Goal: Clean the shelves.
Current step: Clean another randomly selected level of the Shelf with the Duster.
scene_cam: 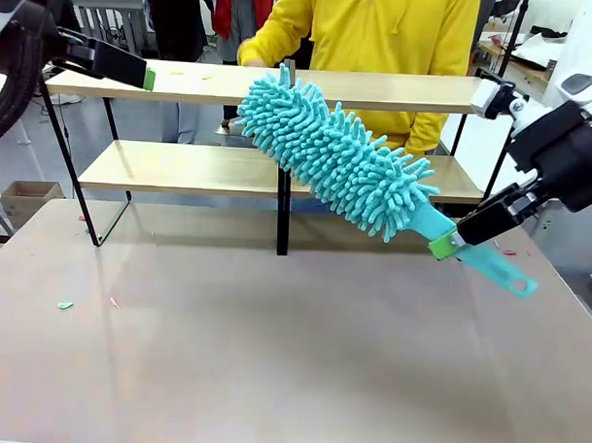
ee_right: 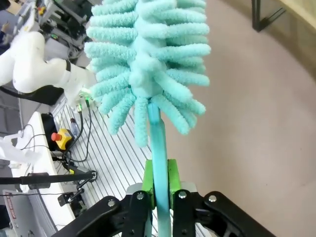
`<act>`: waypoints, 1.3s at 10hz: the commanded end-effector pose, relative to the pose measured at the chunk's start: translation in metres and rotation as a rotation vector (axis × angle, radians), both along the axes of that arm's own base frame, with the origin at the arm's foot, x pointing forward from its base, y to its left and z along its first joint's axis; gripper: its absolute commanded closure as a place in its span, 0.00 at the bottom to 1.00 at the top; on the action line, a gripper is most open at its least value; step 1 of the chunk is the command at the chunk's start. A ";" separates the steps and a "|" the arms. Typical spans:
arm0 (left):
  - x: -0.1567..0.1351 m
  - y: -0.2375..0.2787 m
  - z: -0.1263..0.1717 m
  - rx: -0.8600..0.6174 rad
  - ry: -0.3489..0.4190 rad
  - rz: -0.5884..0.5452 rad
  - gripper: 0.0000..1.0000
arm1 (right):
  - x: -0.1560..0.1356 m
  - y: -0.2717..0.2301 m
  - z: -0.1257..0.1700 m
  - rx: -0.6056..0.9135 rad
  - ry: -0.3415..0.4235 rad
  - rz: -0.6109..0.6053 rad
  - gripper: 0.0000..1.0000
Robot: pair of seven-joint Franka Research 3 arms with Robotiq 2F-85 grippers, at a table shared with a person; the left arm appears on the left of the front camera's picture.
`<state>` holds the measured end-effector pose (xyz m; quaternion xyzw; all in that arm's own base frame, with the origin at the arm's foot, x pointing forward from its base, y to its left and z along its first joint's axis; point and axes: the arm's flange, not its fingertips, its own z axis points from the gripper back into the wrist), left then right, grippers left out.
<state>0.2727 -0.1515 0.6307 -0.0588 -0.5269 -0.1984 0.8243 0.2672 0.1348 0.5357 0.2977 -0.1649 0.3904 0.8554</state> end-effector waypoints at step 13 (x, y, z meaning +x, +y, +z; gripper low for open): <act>0.000 0.000 0.000 -0.002 -0.001 0.001 0.00 | 0.056 0.251 -0.116 -0.448 0.175 0.057 0.88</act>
